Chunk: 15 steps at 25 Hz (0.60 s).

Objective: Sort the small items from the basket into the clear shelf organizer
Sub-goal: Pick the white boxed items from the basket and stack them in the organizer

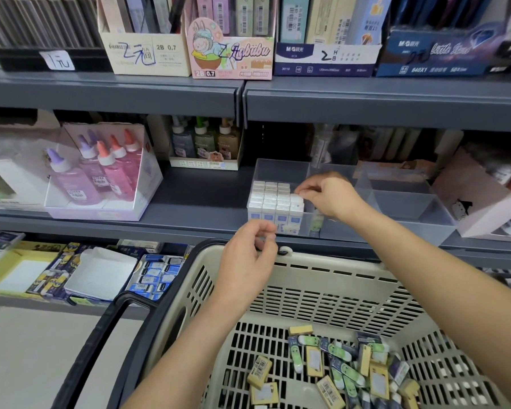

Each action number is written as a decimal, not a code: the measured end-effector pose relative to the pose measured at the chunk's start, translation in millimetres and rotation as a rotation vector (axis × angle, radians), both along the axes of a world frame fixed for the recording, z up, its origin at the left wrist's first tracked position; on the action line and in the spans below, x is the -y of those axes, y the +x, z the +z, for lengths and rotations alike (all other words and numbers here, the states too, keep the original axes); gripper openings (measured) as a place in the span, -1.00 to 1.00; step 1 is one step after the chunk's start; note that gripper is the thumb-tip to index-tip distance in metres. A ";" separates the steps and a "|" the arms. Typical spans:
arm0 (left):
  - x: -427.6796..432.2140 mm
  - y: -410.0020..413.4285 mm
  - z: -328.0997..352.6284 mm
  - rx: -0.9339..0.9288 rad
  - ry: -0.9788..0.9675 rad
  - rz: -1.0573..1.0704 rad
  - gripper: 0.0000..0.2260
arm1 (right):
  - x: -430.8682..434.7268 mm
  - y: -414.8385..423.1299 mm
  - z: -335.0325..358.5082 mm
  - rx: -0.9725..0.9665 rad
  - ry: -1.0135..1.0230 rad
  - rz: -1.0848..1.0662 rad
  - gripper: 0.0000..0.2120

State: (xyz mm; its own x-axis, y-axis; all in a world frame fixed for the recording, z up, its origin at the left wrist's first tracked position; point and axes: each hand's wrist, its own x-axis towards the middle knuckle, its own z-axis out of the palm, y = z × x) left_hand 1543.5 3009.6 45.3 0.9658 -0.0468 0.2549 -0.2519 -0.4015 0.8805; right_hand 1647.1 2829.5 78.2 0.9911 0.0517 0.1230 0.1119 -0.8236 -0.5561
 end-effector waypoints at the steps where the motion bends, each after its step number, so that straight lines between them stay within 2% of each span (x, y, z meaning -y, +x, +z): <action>1: 0.4 0.0 -1.3 -0.010 -0.009 -0.012 -0.83 | 1.0 -2.5 2.5 0.008 0.013 0.002 -0.82; 6: 4.5 -5.2 -11.9 -0.037 0.001 -0.117 -0.85 | 8.6 -42.1 12.9 0.129 0.228 -0.058 -0.82; 9: 11.0 -11.3 -25.5 -0.098 0.000 -0.172 -0.85 | 19.4 -95.5 4.1 0.128 0.337 -0.001 -0.87; 12: 18.2 -19.4 -49.3 -0.313 0.124 -0.238 -0.88 | 29.9 -148.4 -28.5 -0.103 0.316 0.079 -0.91; 14: 16.9 -25.8 -68.0 -0.513 0.288 -0.318 -0.94 | 32.5 -170.3 -61.9 -0.312 0.182 0.167 -0.91; 15: 13.2 -29.8 -75.9 -0.608 0.367 -0.354 -0.90 | 31.3 -177.8 -79.5 -0.404 0.097 0.212 -0.92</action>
State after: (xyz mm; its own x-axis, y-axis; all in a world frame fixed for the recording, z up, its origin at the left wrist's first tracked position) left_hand 1513.7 2996.4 -30.6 0.8427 -0.3563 -0.4035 0.0634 -0.6787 0.7317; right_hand 1469.2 2798.2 -1.4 0.9293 0.2655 -0.2566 0.0307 -0.7480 -0.6630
